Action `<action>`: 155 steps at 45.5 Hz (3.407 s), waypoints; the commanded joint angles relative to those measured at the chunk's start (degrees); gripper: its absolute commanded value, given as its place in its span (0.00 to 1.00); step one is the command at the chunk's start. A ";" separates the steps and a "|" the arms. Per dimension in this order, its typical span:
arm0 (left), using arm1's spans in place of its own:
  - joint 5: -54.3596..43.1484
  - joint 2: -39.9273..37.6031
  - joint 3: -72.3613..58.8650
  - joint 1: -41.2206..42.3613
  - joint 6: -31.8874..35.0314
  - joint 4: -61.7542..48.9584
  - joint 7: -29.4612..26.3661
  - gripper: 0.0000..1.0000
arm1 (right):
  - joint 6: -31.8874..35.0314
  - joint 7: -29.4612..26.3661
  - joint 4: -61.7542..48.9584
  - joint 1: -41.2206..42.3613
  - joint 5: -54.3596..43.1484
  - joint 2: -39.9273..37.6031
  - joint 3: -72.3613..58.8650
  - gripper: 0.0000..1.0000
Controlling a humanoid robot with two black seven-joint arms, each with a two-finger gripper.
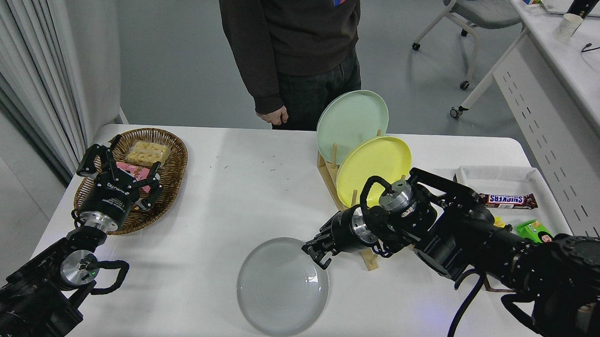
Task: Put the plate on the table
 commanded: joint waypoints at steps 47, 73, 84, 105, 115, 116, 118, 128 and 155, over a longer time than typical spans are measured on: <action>0.00 0.00 0.00 0.00 0.00 0.00 0.00 0.98 | 21.07 -0.44 0.34 9.39 -17.35 0.00 0.15 0.99; 0.00 0.00 0.00 0.00 0.00 0.00 0.00 0.98 | 42.70 -0.44 1.04 27.41 -24.21 -0.17 -3.37 0.99; 0.00 0.00 0.00 0.00 0.00 0.00 0.00 0.98 | 48.06 -0.44 1.22 33.56 -24.30 -9.22 -3.54 0.99; 0.00 0.00 0.00 0.00 0.00 0.00 0.00 0.98 | 50.35 -0.18 13.78 25.75 -28.42 -29.61 3.92 0.99; 0.00 0.00 0.00 0.00 0.00 0.00 0.00 0.98 | 50.44 -0.18 19.93 13.88 -39.32 -35.86 20.00 0.99; 0.00 0.00 0.00 0.00 0.00 0.00 0.00 0.98 | 50.44 -0.18 20.11 12.66 -39.76 -36.29 21.15 0.99; 0.00 0.00 0.00 0.00 0.00 0.00 0.00 0.98 | 50.44 -0.18 20.55 10.37 -40.47 -37.35 23.43 0.99; 0.00 0.00 0.00 0.00 0.00 0.00 0.00 0.98 | 50.62 -0.18 20.82 -0.09 -42.76 -42.36 29.68 0.99; 0.00 0.00 0.00 0.00 0.00 0.00 0.00 0.98 | 51.06 -0.18 20.11 -23.39 -45.47 -44.57 44.17 0.99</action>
